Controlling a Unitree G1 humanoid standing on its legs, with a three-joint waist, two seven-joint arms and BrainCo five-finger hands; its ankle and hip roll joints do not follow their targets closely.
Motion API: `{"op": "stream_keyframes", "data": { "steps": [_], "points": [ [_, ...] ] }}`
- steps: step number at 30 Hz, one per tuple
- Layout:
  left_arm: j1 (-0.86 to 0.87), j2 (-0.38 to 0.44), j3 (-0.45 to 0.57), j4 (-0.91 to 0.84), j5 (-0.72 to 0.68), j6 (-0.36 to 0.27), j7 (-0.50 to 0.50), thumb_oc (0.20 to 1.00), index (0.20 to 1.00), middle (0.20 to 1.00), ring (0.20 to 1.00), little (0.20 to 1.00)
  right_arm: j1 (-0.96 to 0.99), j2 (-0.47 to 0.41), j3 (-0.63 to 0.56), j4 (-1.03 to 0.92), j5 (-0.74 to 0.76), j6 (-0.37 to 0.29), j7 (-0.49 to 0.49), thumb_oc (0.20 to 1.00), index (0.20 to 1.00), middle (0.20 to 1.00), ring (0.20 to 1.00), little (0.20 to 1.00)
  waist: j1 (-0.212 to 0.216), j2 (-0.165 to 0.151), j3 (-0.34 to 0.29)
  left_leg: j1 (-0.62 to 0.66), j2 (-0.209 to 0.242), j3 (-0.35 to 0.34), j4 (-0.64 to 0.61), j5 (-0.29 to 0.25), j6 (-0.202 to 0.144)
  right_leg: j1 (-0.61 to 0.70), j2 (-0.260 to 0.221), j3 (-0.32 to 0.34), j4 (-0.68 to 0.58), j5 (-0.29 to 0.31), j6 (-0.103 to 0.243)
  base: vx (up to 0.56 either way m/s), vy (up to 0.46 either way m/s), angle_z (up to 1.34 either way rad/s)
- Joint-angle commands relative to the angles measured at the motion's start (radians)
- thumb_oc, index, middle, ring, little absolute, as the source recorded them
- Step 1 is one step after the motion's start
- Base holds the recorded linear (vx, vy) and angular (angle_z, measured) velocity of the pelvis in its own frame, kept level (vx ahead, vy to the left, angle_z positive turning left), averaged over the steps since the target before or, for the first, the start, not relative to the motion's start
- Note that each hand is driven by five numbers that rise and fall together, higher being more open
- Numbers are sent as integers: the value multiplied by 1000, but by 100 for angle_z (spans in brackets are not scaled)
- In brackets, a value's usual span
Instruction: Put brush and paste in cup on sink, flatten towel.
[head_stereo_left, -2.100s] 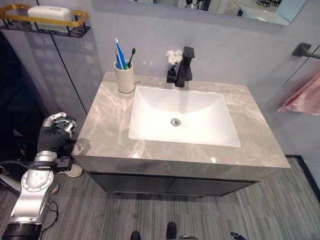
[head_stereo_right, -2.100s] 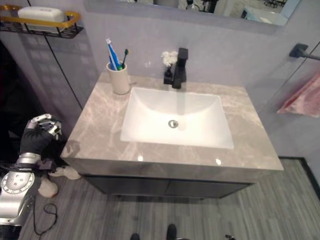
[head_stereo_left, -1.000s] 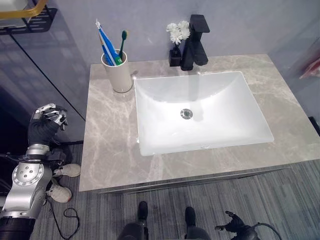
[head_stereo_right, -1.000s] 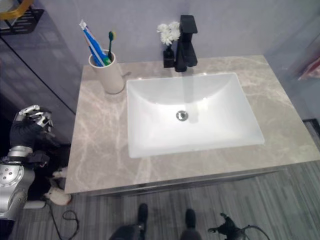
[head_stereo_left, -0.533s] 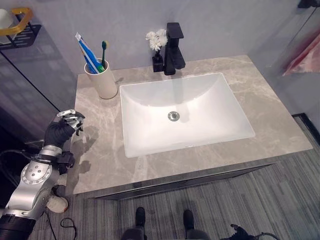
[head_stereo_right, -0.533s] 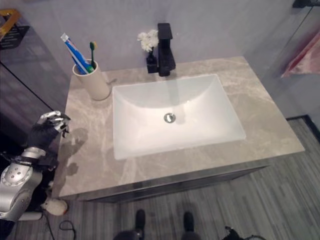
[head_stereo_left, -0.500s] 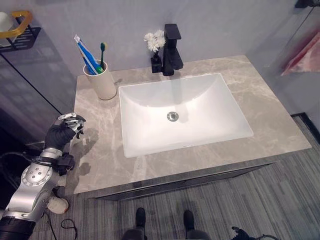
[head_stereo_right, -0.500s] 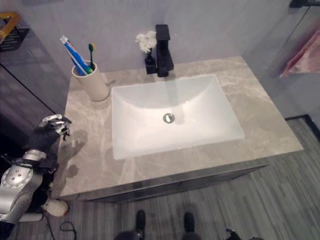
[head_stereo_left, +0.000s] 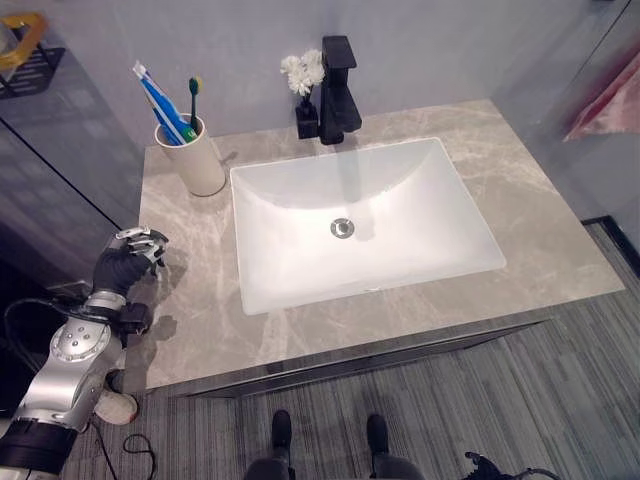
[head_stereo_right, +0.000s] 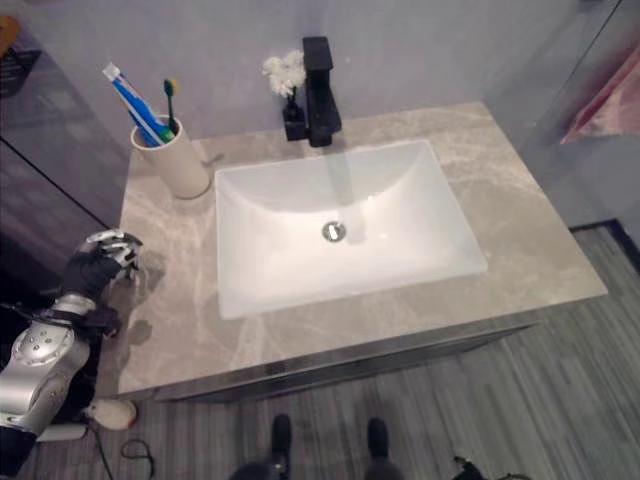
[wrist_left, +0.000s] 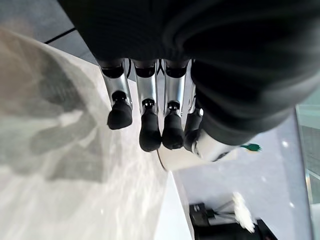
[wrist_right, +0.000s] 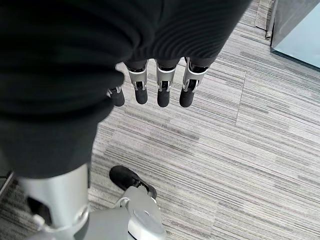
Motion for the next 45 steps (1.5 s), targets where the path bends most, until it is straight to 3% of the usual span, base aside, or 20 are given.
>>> {"op": "stream_keyframes", "data": {
  "steps": [1,4,9,10,23,35,45],
  "points": [
    [-103,24,23,13,36,-37,41,200,200,200,200,200,-5,-46,16,-30,10,9,0,1000,1000,1000,1000,1000,-12,-11,47,-30,-9,-71,15,1,10,47,-34,8,6,-4,49,-31,-6,-4],
    [-164,35,1,55,33,-38,59,200,200,200,200,200,-11,-49,29,-49,14,7,1,1000,1000,1000,1000,1000,-15,-11,60,-49,-7,-72,11,9,8,30,-32,9,6,4,48,-9,-3,-2],
    [-304,50,-93,151,-89,-46,67,200,200,200,200,200,-35,-58,54,-68,19,13,-7,1000,1000,1000,1000,1000,-28,-7,83,-77,-5,-74,4,20,3,2,-32,10,4,20,52,0,0,0],
    [-427,63,-155,233,-106,-48,88,200,200,200,200,200,-51,-59,72,-79,26,11,-15,1000,1000,1000,1000,1000,-34,-7,90,-96,-6,-81,4,24,0,-9,-33,4,3,26,54,0,0,0],
    [-732,78,-279,479,-97,-43,137,200,200,200,200,200,-83,-64,113,-108,52,-2,-25,1000,1000,1000,1000,1000,-59,-15,99,-128,0,-74,4,20,-7,-45,-35,12,-2,41,63,6,2,0],
    [-613,111,-211,377,-65,-57,138,200,200,200,200,200,-76,-67,104,-107,49,-12,-23,1000,1000,1000,1000,1000,-40,-20,96,-138,2,-75,4,21,-8,-53,-32,11,-2,22,60,0,0,0],
    [-644,148,-158,440,-81,-78,184,200,200,200,200,200,-78,-71,107,-103,46,-16,-23,1000,1000,1000,1000,1000,-36,-30,98,-160,4,-74,4,24,-11,-73,-29,3,-2,30,63,0,0,0]
  ]
}}
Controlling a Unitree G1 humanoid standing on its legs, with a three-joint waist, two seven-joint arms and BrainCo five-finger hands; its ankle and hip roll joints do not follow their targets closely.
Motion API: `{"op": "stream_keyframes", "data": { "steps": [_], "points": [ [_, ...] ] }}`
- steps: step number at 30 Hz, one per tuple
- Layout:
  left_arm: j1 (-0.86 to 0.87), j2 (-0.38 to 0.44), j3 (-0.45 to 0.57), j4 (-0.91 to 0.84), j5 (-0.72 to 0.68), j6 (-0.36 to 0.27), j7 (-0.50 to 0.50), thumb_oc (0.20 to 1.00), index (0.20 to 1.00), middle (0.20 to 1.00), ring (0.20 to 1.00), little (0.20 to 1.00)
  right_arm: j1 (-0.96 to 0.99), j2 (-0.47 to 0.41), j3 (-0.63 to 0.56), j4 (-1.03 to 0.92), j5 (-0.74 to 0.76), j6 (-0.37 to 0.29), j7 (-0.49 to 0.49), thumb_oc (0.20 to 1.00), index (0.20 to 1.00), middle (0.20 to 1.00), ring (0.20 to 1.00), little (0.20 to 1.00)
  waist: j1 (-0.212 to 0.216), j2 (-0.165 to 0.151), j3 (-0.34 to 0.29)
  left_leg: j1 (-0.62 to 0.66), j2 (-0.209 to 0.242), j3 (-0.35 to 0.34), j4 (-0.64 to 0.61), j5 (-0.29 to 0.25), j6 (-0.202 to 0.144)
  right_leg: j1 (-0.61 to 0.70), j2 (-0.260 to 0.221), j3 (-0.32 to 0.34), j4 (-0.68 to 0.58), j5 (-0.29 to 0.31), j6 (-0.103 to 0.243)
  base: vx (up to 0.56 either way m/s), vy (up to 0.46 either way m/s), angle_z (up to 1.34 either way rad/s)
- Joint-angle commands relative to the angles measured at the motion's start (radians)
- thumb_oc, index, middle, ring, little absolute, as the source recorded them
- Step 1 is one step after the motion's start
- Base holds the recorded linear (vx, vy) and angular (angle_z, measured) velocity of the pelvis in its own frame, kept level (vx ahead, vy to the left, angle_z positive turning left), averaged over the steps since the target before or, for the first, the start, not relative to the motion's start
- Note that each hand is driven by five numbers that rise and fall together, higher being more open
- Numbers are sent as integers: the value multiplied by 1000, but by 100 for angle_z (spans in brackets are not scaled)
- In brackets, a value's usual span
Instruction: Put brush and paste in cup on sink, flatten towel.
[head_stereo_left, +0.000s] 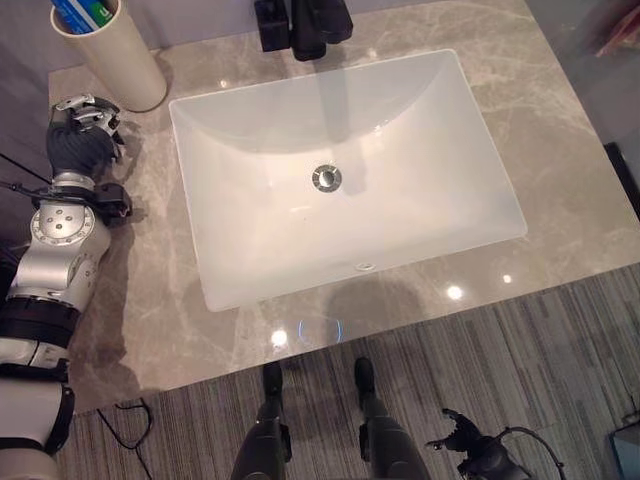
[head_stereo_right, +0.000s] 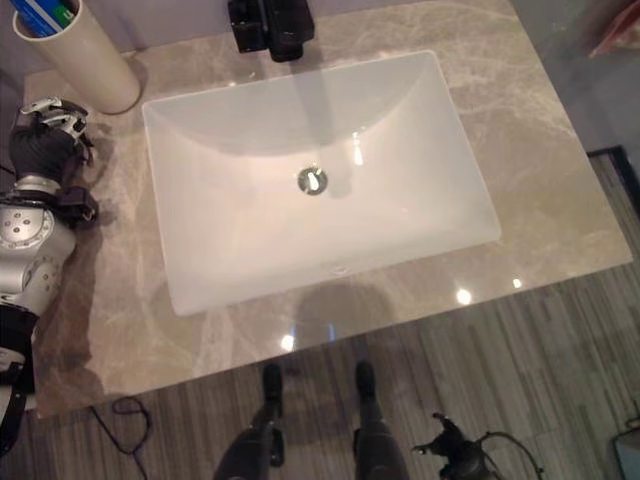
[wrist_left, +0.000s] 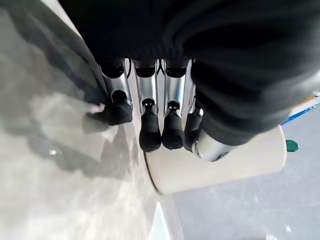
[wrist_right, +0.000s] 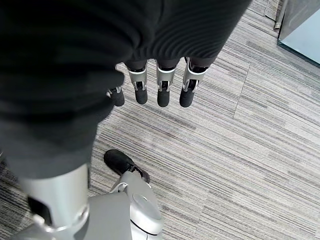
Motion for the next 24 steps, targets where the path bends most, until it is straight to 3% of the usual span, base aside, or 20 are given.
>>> {"op": "stream_keyframes", "data": {
  "steps": [1,15,18,24],
  "points": [
    [-46,52,17,90,8,-13,27,200,200,200,200,200,8,-48,4,-14,4,-6,-15,1000,1000,1000,1000,1000,4,-14,3,-8,-15,-85,4,7,2,89,-53,-9,-2,7,70,0,0,0],
    [-295,34,-135,307,50,10,25,200,200,200,200,200,9,-44,26,-54,26,-18,-15,1000,1000,1000,1000,1000,-36,-23,4,-51,-12,-63,4,7,-6,40,-57,-7,-2,42,81,2,5,-2],
    [-358,54,-196,372,200,27,22,200,200,200,200,200,11,-49,32,-62,42,-39,-10,1000,1000,1000,1000,1000,-46,-26,1,-63,-8,-58,4,9,-8,24,-56,-2,-2,50,85,0,0,0],
    [-375,44,-229,385,254,24,14,200,200,200,200,200,23,-53,37,-66,47,-55,-1,1000,1000,1000,1000,1000,-50,-30,-1,-71,-2,-56,4,11,-10,15,-53,4,-2,45,85,2,1,-1]
  ]
}}
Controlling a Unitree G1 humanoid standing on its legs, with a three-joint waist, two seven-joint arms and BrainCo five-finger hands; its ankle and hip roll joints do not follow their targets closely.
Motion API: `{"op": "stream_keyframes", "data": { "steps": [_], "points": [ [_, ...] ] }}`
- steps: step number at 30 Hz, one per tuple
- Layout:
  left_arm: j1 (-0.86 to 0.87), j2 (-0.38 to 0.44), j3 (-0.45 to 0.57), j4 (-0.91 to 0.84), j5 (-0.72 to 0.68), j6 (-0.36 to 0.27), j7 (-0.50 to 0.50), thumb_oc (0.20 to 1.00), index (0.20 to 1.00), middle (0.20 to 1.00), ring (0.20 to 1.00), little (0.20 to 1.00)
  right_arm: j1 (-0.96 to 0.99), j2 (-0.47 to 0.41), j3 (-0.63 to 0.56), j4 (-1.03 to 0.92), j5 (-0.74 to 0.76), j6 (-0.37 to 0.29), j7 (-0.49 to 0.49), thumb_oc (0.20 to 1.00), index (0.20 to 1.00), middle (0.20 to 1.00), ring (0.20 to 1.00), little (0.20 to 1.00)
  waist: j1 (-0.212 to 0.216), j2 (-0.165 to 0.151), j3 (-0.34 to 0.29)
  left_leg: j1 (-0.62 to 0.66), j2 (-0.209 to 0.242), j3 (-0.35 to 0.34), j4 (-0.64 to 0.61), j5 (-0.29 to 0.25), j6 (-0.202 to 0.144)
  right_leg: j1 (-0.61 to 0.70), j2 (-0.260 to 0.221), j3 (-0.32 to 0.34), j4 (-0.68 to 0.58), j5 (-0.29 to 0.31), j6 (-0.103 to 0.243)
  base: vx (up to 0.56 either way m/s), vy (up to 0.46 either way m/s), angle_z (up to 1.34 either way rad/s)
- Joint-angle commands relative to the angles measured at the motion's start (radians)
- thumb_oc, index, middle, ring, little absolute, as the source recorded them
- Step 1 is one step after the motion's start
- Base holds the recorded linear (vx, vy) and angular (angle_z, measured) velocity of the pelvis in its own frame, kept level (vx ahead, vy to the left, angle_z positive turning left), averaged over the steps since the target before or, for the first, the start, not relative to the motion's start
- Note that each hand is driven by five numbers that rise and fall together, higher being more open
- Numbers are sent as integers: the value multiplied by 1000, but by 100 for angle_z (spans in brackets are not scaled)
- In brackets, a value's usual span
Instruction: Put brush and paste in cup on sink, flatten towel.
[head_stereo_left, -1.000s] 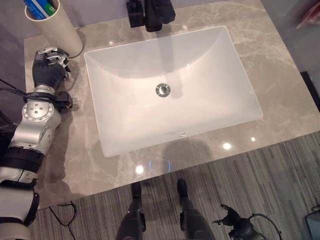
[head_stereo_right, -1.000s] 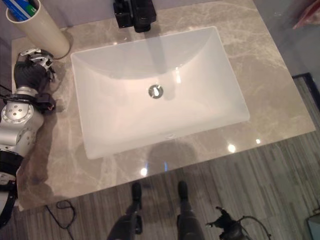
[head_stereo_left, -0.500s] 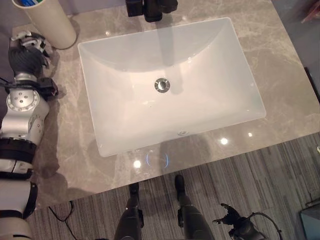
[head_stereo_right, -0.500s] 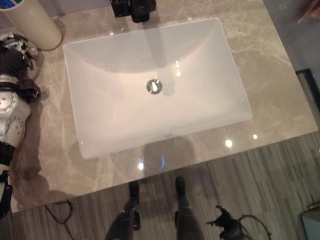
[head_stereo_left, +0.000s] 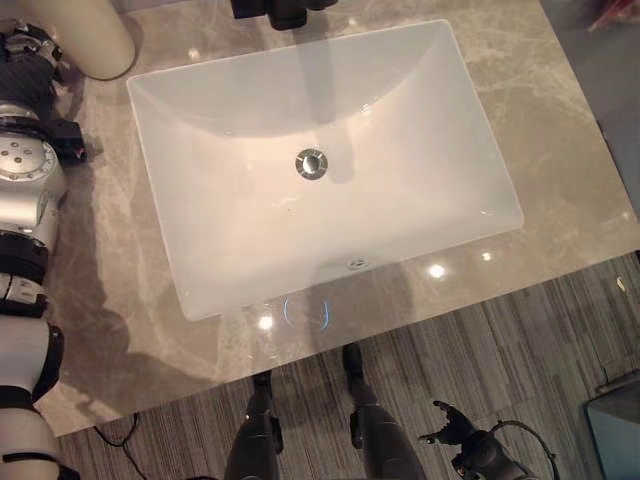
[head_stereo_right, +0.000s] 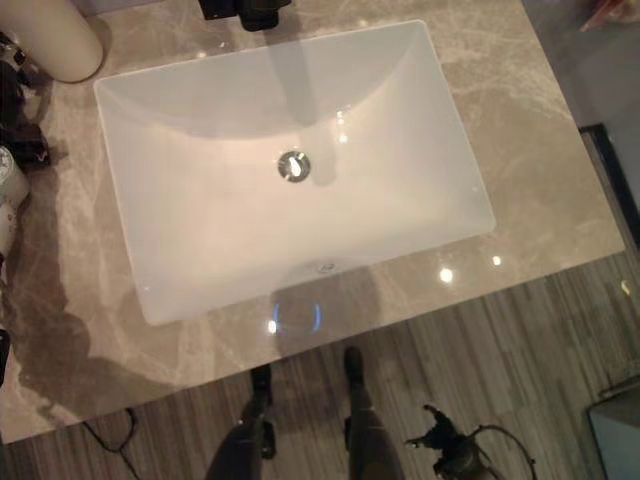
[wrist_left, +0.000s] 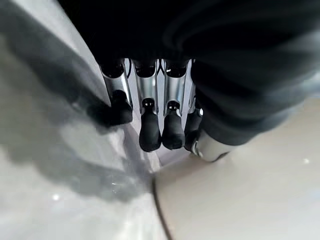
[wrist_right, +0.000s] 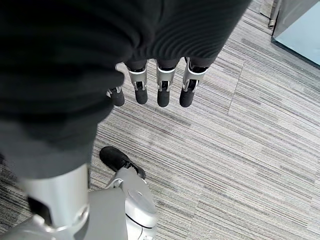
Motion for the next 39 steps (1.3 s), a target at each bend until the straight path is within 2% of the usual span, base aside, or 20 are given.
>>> {"op": "stream_keyframes", "data": {
  "steps": [1,12,28,33,39],
  "points": [
    [-12,-15,-60,54,69,13,-24,200,200,200,200,200,22,-55,10,-12,45,-19,0,1000,1000,1000,1000,1000,-14,13,-1,-16,-1,-76,4,9,-11,81,-53,-15,-2,29,83,11,2,-4],
    [-56,-104,-83,66,85,3,6,200,200,200,200,200,27,-64,10,-45,54,-34,-10,1000,1000,1000,1000,1000,-35,12,-10,-28,6,-64,4,9,-14,54,-47,-1,-2,20,81,2,-4,-5],
    [-122,-154,-102,123,121,12,49,200,200,200,200,200,39,-56,19,-6,54,-33,-22,1000,1000,1000,1000,1000,-52,12,-20,-29,13,-45,4,5,-11,31,-40,23,-2,24,84,3,-3,-4],
    [-107,-191,-57,151,188,41,116,200,200,200,200,200,51,-48,17,6,51,-33,-32,1000,1000,1000,1000,1000,-53,-2,-33,-12,25,-39,4,5,-15,43,-33,24,-2,15,78,13,-26,-5],
    [54,-230,68,47,232,40,174,200,200,200,200,200,61,-25,7,65,20,-17,-32,1000,1000,1000,1000,1000,-22,-1,-56,44,23,-52,4,-2,-20,104,-32,-7,-2,-9,65,52,-39,-6]
  ]
}}
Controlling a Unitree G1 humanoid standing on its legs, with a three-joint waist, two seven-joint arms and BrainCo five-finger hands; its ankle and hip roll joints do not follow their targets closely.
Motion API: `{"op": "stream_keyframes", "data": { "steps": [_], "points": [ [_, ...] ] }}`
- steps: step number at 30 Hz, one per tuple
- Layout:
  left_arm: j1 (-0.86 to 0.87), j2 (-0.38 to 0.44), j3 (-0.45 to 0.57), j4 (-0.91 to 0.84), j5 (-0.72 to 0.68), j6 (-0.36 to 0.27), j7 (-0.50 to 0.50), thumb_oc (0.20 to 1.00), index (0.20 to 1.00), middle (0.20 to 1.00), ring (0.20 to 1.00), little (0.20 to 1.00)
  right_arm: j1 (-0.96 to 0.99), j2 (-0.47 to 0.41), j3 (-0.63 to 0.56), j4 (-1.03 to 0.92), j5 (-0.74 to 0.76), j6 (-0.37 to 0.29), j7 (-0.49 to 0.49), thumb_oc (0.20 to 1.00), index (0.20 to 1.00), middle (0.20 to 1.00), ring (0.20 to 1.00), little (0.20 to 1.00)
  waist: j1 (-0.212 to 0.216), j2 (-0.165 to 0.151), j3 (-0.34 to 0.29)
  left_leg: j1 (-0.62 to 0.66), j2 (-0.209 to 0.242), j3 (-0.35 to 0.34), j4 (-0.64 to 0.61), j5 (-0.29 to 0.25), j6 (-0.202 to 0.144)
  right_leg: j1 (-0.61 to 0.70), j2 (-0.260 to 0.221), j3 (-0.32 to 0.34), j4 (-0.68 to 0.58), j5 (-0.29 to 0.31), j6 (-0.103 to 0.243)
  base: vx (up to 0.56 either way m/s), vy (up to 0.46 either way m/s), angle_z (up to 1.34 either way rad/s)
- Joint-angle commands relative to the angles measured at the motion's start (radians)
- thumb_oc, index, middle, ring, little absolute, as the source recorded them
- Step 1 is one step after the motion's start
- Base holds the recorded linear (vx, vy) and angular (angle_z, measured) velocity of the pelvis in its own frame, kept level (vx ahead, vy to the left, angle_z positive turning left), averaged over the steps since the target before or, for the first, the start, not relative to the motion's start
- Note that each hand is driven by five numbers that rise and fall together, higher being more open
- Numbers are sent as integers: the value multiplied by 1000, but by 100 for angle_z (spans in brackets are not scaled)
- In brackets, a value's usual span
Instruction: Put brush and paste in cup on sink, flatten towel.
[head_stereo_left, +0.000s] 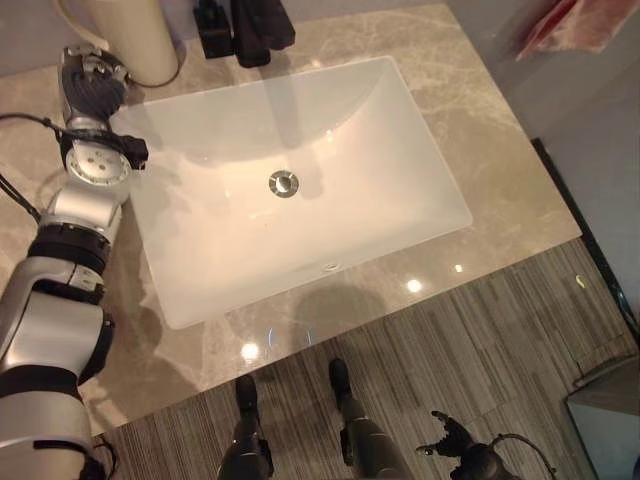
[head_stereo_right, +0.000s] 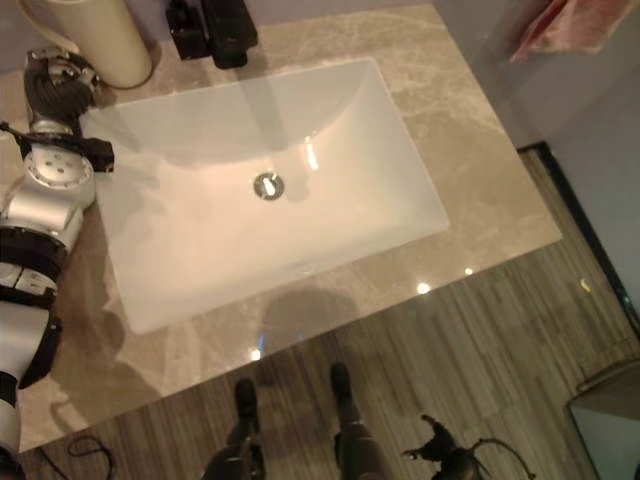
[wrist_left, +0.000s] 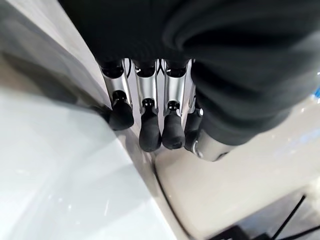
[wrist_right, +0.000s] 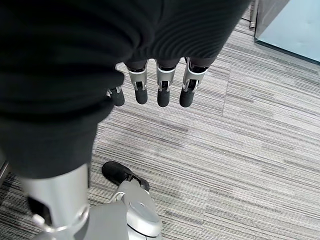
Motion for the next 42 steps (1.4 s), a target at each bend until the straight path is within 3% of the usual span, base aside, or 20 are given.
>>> {"op": "stream_keyframes", "data": {
  "steps": [1,3,8,10,11,15,18,23,24,29,31,33,34,35,36,37,39,40,41,42],
  "points": [
    [57,0,54,-25,45,-7,27,200,200,200,200,200,25,-40,-17,15,-23,9,-7,1000,1000,1000,1000,1000,11,42,60,23,13,-133,4,-4,-24,127,-36,-84,-2,-37,61,69,-35,0],
    [143,8,103,-113,64,-20,37,200,200,200,200,200,31,-39,-28,23,-33,10,-3,1000,1000,1000,1000,1000,22,44,52,52,9,-135,4,-9,-26,158,-36,-95,-2,-43,57,59,-24,4],
    [151,8,108,-119,66,-17,38,200,200,200,200,200,31,-41,-26,23,-33,10,-3,1000,1000,1000,1000,1000,20,45,54,55,9,-136,4,-10,-26,162,-36,-96,-2,-44,57,16,-8,20],
    [564,2,370,-503,66,-99,27,200,200,200,200,200,46,-16,-85,50,-51,19,9,1000,1000,1000,1000,1000,70,53,32,141,4,-151,4,-18,-30,269,-28,-132,-2,-71,38,92,-92,-8],
    [759,-50,501,-644,71,-138,9,200,200,200,200,200,52,-4,-112,67,-59,21,18,1000,1000,1000,1000,1000,93,58,20,177,9,-158,4,-19,-29,313,-19,-145,7,-93,26,31,-78,-15],
    [922,-132,600,-753,100,-159,-2,200,200,200,200,200,48,13,-126,114,-72,23,21,1000,1000,1000,1000,1000,117,69,12,212,16,-168,4,-15,-30,349,-5,-163,40,-128,13,-14,-47,35],
    [1078,-215,681,-794,116,-162,-17,200,200,200,200,200,54,13,-138,122,-87,15,23,1000,1000,1000,1000,1000,139,75,5,244,30,-191,4,-1,-33,377,20,-183,100,-180,-12,-36,-73,40],
    [1156,-290,723,-802,108,-169,-13,200,200,200,200,200,60,9,-145,114,-87,7,23,1000,1000,1000,1000,1000,155,78,7,259,47,-216,4,22,-42,395,48,-211,145,-226,-33,-66,-96,17],
    [1178,-352,732,-767,69,-170,8,200,200,200,200,200,62,9,-143,109,-86,3,15,1000,1000,1000,1000,1000,170,75,15,262,62,-240,6,44,-51,408,76,-239,176,-257,-56,-115,-162,31],
    [1219,-380,733,-717,73,-148,6,200,200,200,200,200,59,-6,-142,99,-90,-1,13,1000,1000,1000,1000,1000,179,73,29,255,76,-266,12,73,-64,425,102,-268,182,-271,-75,-115,-134,31],
    [1234,-402,726,-641,15,-137,-20,200,200,200,200,200,51,-25,-142,94,-92,0,11,1000,1000,1000,1000,1000,189,71,45,243,87,-267,25,97,-73,438,113,-278,167,-265,-88,-175,-118,22],
    [1224,-418,701,-498,-46,-118,-46,291,291,291,291,291,33,-62,-153,79,-89,4,5,1000,1000,1000,1000,1000,192,64,79,189,71,-249,102,105,-77,449,102,-293,118,-227,-91,-282,-77,10],
    [1209,-420,691,-408,-69,-105,-54,395,395,395,395,395,24,-76,-161,71,-85,5,-1,1000,1000,1000,1000,1000,178,48,90,177,50,-187,174,58,-53,444,84,-303,101,-212,-90,-270,-37,6],
    [1214,-411,670,-341,-48,-78,-86,526,526,526,526,526,18,-85,-166,67,-85,4,-1,1000,1000,1000,1000,1000,175,39,89,174,21,-178,213,16,-36,436,74,-298,91,-195,-85,-232,-35,32],
    [1216,-404,650,-251,6,-55,-102,815,815,815,815,815,10,-89,-168,78,-82,5,1,1000,1000,1000,1000,1000,172,34,84,183,-16,-172,239,-24,-22,425,67,-292,79,-175,-80,-121,3,50],
    [1214,-404,649,-248,6,-57,-102,1000,1000,1000,1000,1000,9,-89,-169,78,-82,4,0,1000,1000,1000,1000,1000,172,34,81,177,-17,-173,240,-22,-21,421,67,-292,78,-172,-79,-105,16,33],
    [1190,-395,580,70,188,24,-89,1000,1000,1000,1000,1000,-7,-90,-162,102,-94,-6,-1,1000,1000,1000,1000,1000,151,29,54,240,-104,-140,274,-129,16,401,56,-263,52,-137,-68,-85,102,-31],
    [1180,-410,585,149,162,31,-86,1000,1000,1000,1000,1000,-11,-88,-156,105,-100,-5,0,1000,1000,1000,1000,1000,142,31,42,268,-122,-142,256,-156,27,394,57,-250,50,-131,-64,-46,112,-32],
    [1179,-409,585,151,161,30,-86,1000,1000,1000,1000,1000,-11,-88,-156,105,-100,-5,0,1000,1000,1000,1000,1000,141,30,40,265,-124,-143,253,-151,28,390,55,-251,49,-129,-64,-6,142,-14],
    [1168,-432,548,307,199,73,-119,1000,1000,1000,1000,1000,-7,-71,-152,120,-99,-3,-3,1000,1000,1000,1000,1000,121,45,12,316,-121,-160,177,-145,45,374,64,-242,56,-123,-58,15,139,-4]
  ]
}}
